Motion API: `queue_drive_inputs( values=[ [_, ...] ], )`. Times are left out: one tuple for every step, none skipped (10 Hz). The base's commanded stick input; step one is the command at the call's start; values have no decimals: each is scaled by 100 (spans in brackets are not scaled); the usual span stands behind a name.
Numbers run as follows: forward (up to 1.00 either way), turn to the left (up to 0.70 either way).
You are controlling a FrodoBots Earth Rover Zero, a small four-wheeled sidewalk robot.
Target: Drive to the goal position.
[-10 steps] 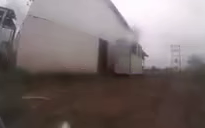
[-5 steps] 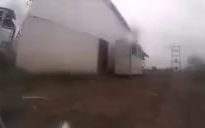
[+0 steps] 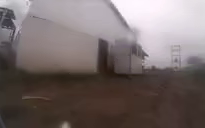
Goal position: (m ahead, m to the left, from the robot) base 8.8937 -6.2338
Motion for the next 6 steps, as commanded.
queue_drive_inputs(
  values=[
    [70,0],
    [70,0],
    [70,0],
    [70,0],
    [70,0],
    [70,-25]
  ],
)
